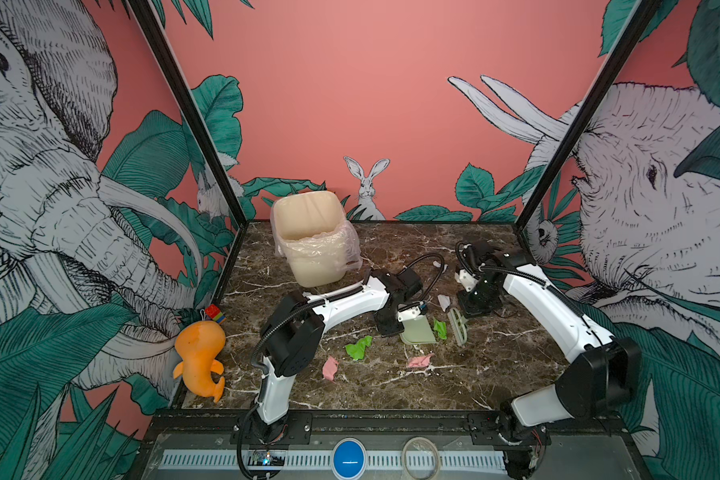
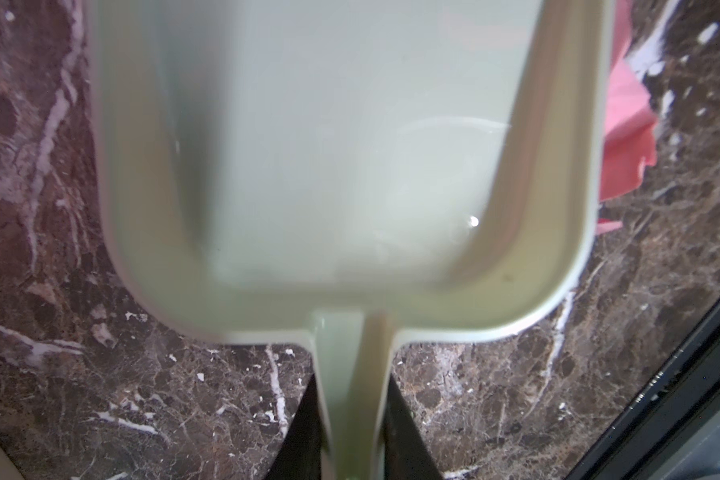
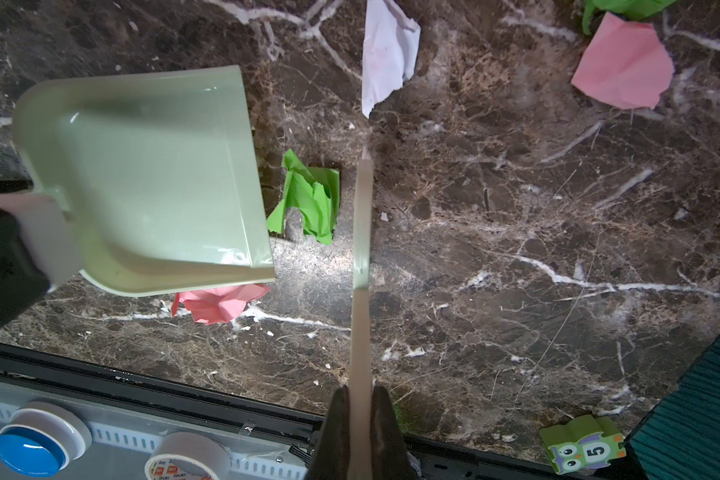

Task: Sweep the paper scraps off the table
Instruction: 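Sweep the green scraps into the dustpan with the right gripper's brush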

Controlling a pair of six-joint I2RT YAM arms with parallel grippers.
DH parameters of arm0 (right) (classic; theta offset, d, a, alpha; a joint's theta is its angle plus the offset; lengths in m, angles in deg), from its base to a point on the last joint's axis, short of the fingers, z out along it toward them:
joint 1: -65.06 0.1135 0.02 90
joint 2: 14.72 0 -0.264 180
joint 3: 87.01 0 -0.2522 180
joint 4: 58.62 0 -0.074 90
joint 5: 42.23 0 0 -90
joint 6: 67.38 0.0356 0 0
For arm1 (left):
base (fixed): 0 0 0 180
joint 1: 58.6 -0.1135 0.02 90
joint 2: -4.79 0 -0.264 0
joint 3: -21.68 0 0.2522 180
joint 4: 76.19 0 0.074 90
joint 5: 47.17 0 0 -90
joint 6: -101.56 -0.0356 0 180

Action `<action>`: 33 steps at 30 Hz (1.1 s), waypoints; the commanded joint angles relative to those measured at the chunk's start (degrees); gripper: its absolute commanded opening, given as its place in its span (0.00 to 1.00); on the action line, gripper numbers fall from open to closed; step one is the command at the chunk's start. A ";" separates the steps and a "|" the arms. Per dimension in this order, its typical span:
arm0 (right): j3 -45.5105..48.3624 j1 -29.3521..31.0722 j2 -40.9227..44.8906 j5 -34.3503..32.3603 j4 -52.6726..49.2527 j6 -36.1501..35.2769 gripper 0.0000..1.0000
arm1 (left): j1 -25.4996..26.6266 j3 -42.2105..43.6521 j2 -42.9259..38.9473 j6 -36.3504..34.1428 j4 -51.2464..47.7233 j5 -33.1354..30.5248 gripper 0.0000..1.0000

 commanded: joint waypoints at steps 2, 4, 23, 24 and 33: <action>-1.16 0.42 -0.43 -0.05 -1.38 0.03 0.00 | 0.36 0.30 0.18 -0.94 -1.34 0.32 0.03; -1.16 0.48 -0.60 -0.07 -1.14 0.12 0.00 | 0.38 0.12 0.43 -0.86 -1.58 0.42 0.03; -1.43 1.70 -1.49 0.28 -0.83 0.82 0.00 | 1.16 -1.75 3.01 -0.98 -1.42 -1.07 0.03; -1.43 1.83 -1.49 0.36 -0.91 0.90 0.00 | 1.16 -1.63 2.92 -0.90 -1.04 -1.24 0.03; -2.64 3.76 -2.21 2.18 -0.22 1.92 0.00 | 1.38 -1.08 2.69 -0.46 0.11 -1.43 0.03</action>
